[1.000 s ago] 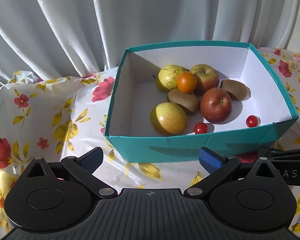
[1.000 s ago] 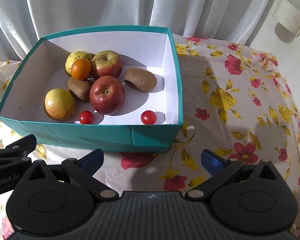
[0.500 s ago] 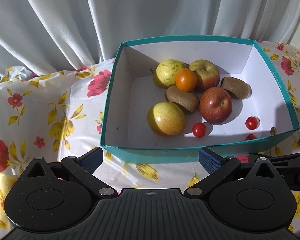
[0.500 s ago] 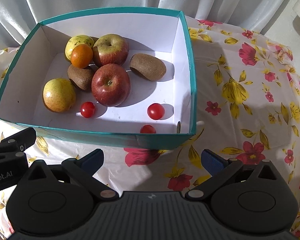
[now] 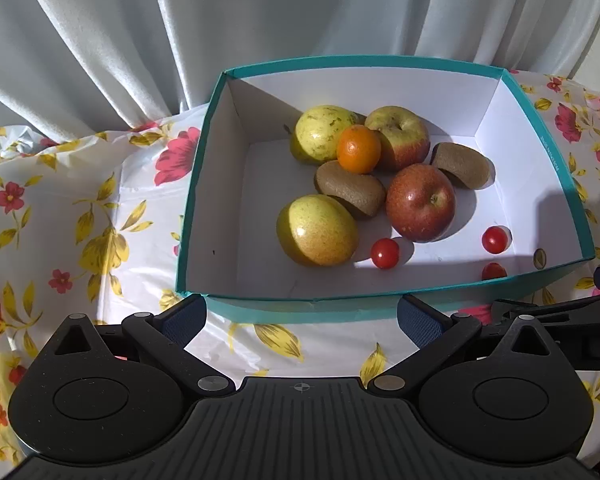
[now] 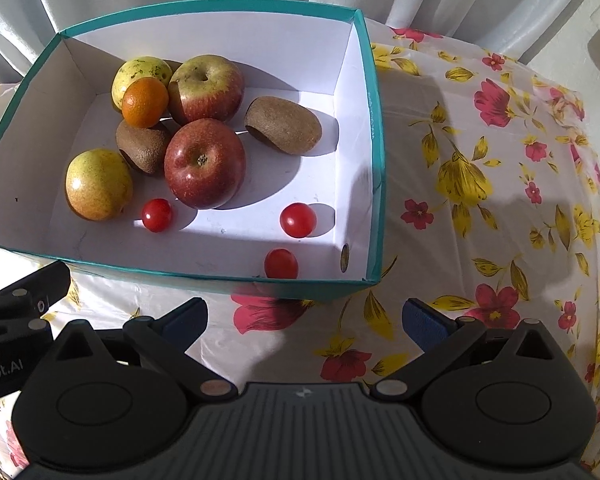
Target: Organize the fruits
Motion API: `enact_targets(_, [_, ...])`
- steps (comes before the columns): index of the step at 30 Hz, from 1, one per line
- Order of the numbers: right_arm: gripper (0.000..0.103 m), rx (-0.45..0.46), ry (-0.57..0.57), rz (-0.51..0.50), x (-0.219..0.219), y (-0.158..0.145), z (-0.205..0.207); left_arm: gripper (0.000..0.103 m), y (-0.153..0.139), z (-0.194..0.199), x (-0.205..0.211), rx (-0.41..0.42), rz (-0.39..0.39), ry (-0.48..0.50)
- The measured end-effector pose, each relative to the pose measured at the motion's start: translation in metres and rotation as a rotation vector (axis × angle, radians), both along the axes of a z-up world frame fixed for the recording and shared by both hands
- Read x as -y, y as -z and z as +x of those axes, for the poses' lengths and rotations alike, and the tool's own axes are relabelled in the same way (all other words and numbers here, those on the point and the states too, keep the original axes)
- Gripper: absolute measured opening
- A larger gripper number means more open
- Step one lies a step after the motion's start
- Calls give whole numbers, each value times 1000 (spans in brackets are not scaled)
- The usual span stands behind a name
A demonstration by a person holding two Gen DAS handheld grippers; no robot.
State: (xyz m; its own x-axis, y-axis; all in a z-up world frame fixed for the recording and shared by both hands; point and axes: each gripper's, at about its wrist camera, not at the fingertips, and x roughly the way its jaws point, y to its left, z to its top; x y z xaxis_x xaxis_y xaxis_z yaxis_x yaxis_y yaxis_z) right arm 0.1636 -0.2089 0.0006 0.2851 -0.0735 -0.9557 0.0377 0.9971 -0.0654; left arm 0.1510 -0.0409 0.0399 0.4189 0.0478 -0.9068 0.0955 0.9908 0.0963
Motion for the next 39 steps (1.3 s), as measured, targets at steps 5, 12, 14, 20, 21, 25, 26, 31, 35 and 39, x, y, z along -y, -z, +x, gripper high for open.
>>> enact_targets(5, [103,-3,-7,-2,1,0,1,103,0,2,-1,-11,-5,-3])
enact_targets(12, [103,-12,-11,-4,1,1,3,103,0,3,1,-18,-1,0])
enact_targets(14, [103,-12,-11,-5,1,1,3,103,0,3,1,-18,-2,-1])
enact_targets(20, [103,-12,-15,-10,0,1,4,103,0,3,-1,-25,-12,-5])
enact_targets(21, [103,-12,-15,-10,0,1,4,103,1,3,-1,-24,-11,-5])
enact_targets(25, [103,-12,-15,-11,0,1,4,103,1,3,-1,-27,-14,-8])
enact_targets(26, [103,-12,-16,-10,0,1,4,103,1,4,-1,-28,-15,-8])
enact_targets(31, [103,-14,-17,-12,0,1,4,103,1,4,-1,-29,-15,-9])
enact_targets(35, [103,-13,-19,-14,-1,1,4,103,1,4,-1,-31,-16,-9])
enact_targets(39, [103,-16,-21,-16,-1,1,4,103,2,4,-1,-29,-14,-7])
